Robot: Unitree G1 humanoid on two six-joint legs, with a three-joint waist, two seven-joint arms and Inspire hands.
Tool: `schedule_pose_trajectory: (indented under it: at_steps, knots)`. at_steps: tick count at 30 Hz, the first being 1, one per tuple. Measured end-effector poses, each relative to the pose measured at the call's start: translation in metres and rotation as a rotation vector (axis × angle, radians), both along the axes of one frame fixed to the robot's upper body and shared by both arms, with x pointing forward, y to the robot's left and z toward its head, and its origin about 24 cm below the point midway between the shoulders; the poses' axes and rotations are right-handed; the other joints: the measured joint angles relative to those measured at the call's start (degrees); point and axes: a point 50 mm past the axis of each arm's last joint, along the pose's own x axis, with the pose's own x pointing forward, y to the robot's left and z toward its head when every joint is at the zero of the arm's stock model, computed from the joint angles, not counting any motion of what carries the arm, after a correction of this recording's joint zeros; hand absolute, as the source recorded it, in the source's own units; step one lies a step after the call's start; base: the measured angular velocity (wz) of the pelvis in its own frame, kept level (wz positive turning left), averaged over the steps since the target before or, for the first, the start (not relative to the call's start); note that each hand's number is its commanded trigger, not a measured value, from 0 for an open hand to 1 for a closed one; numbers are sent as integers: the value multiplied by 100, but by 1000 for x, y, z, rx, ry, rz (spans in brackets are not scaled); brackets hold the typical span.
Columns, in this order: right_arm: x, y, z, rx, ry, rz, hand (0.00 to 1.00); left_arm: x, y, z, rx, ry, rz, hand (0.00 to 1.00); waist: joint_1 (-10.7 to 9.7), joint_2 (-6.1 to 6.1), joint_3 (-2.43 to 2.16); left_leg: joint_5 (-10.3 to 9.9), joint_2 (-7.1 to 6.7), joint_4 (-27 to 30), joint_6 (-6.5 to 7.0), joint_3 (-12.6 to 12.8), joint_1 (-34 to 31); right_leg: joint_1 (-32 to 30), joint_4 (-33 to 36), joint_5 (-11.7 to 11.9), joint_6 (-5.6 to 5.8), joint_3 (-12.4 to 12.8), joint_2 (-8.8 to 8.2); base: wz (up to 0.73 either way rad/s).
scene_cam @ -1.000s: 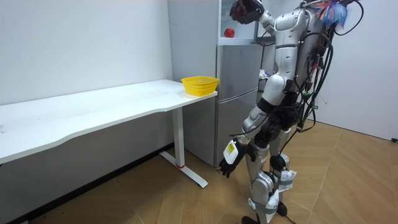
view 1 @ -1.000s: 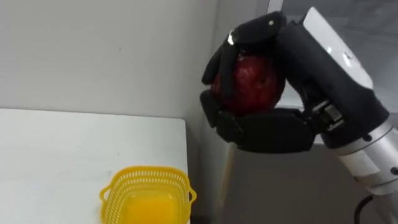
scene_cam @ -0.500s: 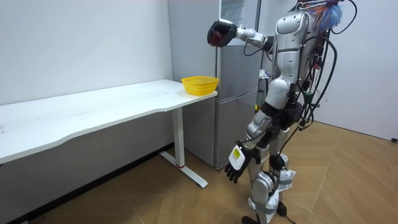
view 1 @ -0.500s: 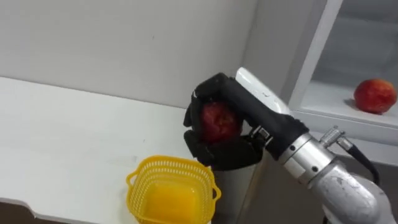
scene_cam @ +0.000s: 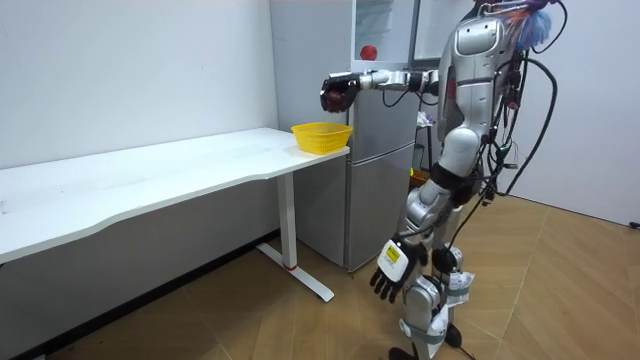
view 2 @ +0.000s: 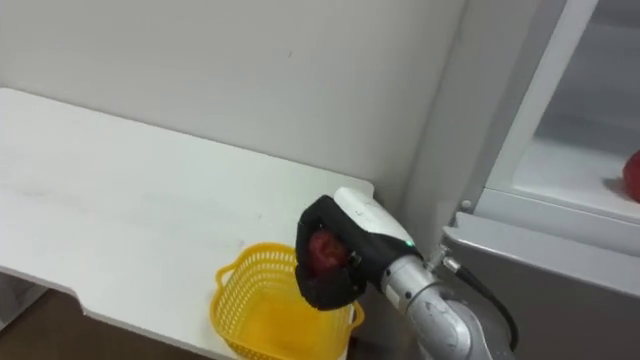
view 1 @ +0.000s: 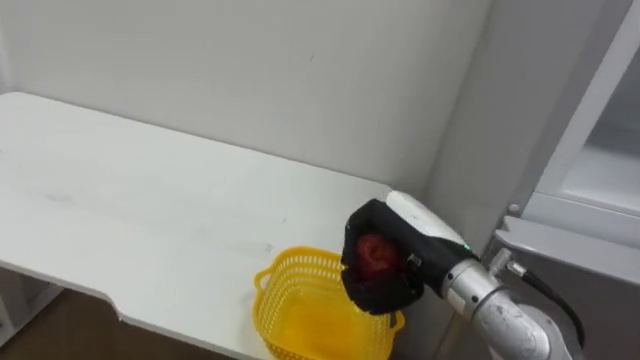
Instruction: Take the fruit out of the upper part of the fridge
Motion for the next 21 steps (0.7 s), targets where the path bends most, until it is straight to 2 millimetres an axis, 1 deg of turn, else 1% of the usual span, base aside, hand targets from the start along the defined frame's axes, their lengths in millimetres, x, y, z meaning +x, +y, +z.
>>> schedule_pose_trajectory:
  at_steps: [4, 6, 8, 10, 13, 14, 17, 21]
  knots:
    - [5, 1, -15, 2, 55, -26, 100, -2, 0, 0, 2, 4, 1, 0, 103, -79, 44, 16, -14, -14, -4, -51, -78, -33, 1, -1, 2, -56, -10, 7]
    - [8, 0, -20, -5, 75, -39, 100, -2, -1, -1, 0, 6, 1, 0, 140, -98, 41, 22, -16, -12, -10, -73, -83, -28, 2, -1, 2, -87, -11, 6]
    - [13, 6, -24, 10, 78, -64, 100, -3, -2, -1, -3, 14, -2, 0, 142, -93, 45, 25, -14, 2, -14, -92, -94, -27, 5, -2, 2, -127, -12, 4]
    - [17, 7, -30, 13, 94, -88, 100, -3, -4, -2, -6, 20, -15, 0, 145, -89, 48, 25, -23, 41, -13, -121, -127, -28, 4, -2, 2, -141, -19, 8]
    - [18, 4, -41, 3, 130, -122, 100, -1, -7, -3, -13, 28, -10, 0, 184, -83, 51, 25, -45, 91, -13, -154, -210, -68, 4, -2, 1, -140, -31, 7]
    - [18, 2, -44, -2, 140, -130, 100, -1, -9, -3, -18, 31, -10, 0, 227, -76, 56, 26, -52, 101, -11, -154, -237, -91, 4, -1, 1, -140, -35, 0]
    - [18, -3, -52, -19, 168, -155, 100, 4, -10, -3, -26, 27, -14, 0, 254, -43, 78, 26, -62, 158, -10, -219, -303, -101, 3, -1, 1, -199, -43, 9]
    - [17, -5, -59, -33, 197, -161, 100, 6, -10, -2, -27, 20, -17, 0, 310, -27, 77, 29, -60, 162, -12, -224, -303, -100, 4, -1, 1, -210, -44, 2]
